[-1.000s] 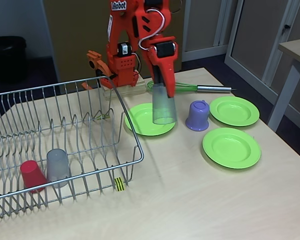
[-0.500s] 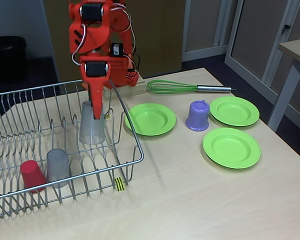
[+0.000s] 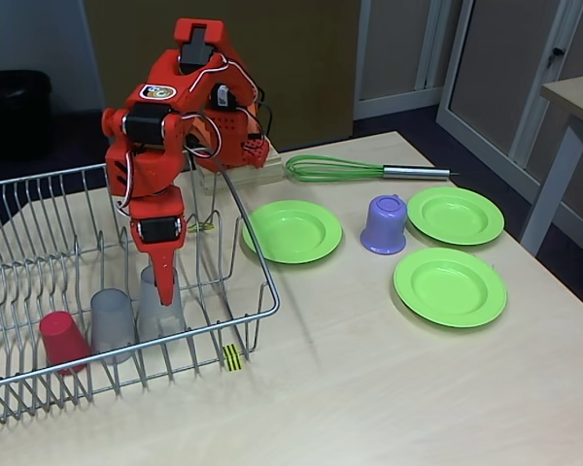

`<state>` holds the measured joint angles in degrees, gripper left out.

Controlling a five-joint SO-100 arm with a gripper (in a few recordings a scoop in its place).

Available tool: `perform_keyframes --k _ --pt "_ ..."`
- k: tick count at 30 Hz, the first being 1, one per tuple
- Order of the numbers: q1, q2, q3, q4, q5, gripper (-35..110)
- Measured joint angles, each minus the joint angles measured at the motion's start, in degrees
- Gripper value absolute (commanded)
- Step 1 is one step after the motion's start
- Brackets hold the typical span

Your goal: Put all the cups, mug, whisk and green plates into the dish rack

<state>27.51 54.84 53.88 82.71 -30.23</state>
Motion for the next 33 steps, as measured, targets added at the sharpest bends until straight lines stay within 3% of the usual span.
perform_keyframes --k 11,20,33 --pt "0.88 -5.45 -4.39 1.49 -0.18 13" --pt "1.14 -6.42 -5.71 3.43 -1.23 32" --pt "0.97 -4.83 -9.67 9.58 -1.41 32"
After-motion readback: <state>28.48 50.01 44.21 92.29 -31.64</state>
